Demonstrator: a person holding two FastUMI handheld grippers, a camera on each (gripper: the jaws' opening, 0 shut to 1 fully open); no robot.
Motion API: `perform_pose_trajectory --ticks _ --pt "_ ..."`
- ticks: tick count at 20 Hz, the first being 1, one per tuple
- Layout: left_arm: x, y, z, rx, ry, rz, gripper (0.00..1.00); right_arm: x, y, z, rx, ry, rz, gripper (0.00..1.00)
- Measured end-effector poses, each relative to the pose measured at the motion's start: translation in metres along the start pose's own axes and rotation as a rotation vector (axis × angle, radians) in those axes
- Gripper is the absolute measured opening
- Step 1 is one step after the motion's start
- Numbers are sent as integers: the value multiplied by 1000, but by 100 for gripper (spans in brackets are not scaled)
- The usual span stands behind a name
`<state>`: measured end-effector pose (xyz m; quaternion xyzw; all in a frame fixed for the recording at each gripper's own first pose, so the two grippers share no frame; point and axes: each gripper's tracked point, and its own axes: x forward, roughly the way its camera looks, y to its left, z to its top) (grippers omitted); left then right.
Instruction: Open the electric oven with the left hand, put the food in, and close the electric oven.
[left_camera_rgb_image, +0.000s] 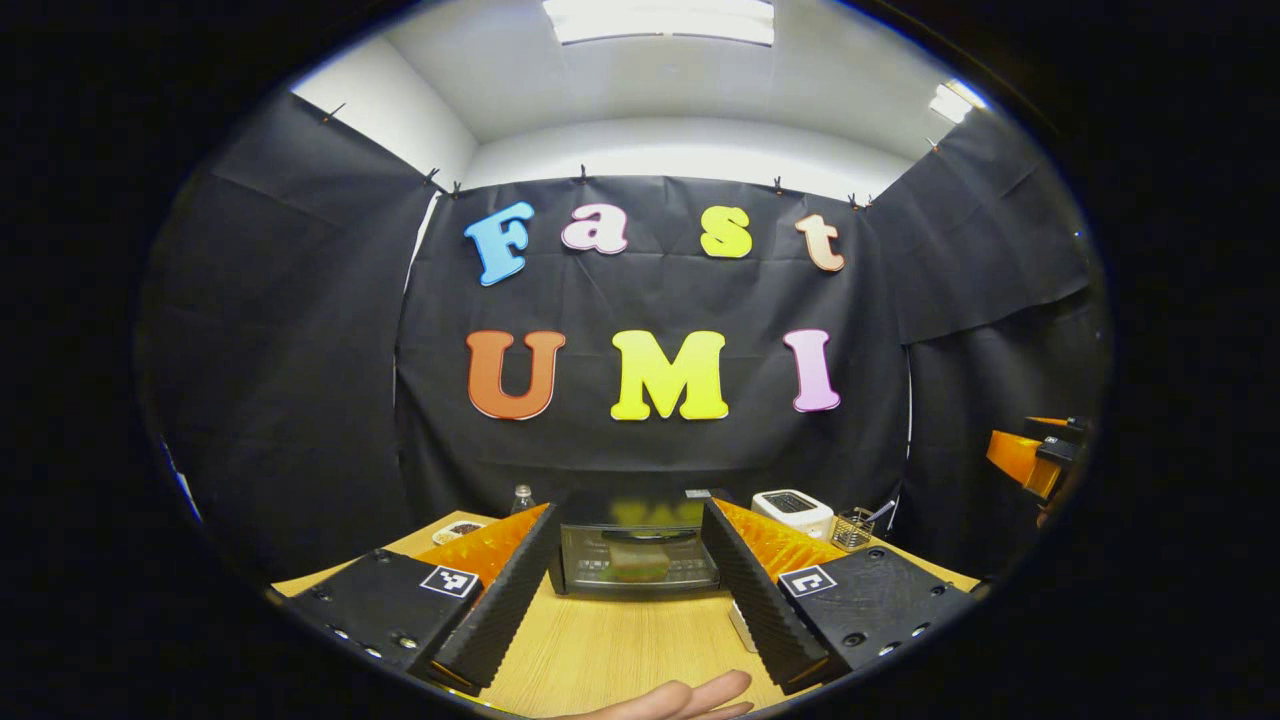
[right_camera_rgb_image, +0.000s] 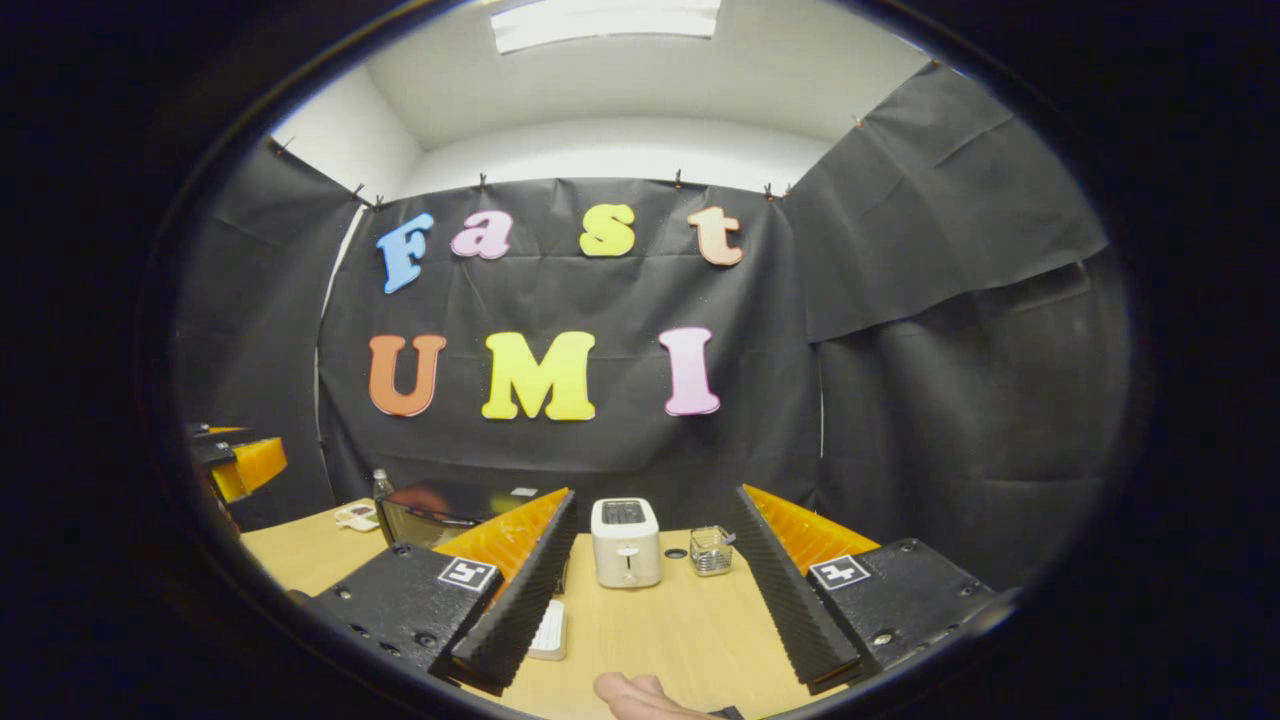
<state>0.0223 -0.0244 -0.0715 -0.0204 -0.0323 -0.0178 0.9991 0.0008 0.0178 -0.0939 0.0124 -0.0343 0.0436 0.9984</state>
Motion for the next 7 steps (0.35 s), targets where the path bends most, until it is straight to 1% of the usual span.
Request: perform_pose_trajectory --ticks 3,6,7 --pt "1 -4 -10 -36 33 -26 93 -4 -2 4 -6 -15 5 98" --pt "2 0 -5 -27 24 -14 93 -2 -6 4 -4 -14 0 98" --pt "2 -1 -5 -24 25 -15 84 -2 -7 4 -3 -11 0 98"
